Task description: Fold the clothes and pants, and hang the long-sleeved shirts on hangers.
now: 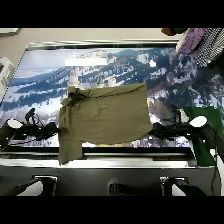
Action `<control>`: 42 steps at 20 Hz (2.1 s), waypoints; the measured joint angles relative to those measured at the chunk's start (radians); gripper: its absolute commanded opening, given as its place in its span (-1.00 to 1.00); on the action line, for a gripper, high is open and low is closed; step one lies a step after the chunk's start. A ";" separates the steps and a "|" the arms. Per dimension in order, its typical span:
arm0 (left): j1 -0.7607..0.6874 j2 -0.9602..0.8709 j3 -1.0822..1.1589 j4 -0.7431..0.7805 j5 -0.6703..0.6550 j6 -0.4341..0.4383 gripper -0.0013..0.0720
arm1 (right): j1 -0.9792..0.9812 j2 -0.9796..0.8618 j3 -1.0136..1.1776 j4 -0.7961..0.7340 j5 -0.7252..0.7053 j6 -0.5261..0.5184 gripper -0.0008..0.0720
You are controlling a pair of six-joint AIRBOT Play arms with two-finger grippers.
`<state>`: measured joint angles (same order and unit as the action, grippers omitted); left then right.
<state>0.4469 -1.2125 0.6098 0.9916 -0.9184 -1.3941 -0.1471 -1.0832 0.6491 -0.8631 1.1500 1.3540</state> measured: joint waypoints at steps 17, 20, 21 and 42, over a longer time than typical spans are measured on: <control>-0.045 0.225 0.814 -0.092 -0.134 0.018 -0.94 | 0.000 0.040 0.793 0.184 -0.076 -0.094 -0.91; -0.043 0.343 0.996 -0.033 -0.140 -0.069 -0.93 | 0.000 0.131 0.959 0.100 -0.076 -0.051 -0.91; -0.042 0.385 1.032 0.004 -0.142 -0.108 -0.93 | 0.000 0.168 0.988 0.068 -0.078 -0.035 -0.91; -0.180 -0.171 1.041 0.246 -0.305 -0.126 -0.93 | 0.001 -0.339 1.060 -0.153 -0.068 0.237 -0.91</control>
<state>0.2668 -1.3830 1.6508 1.2377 -1.2236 -1.5200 -0.1459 -1.4223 1.7088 -1.0161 1.0821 1.5909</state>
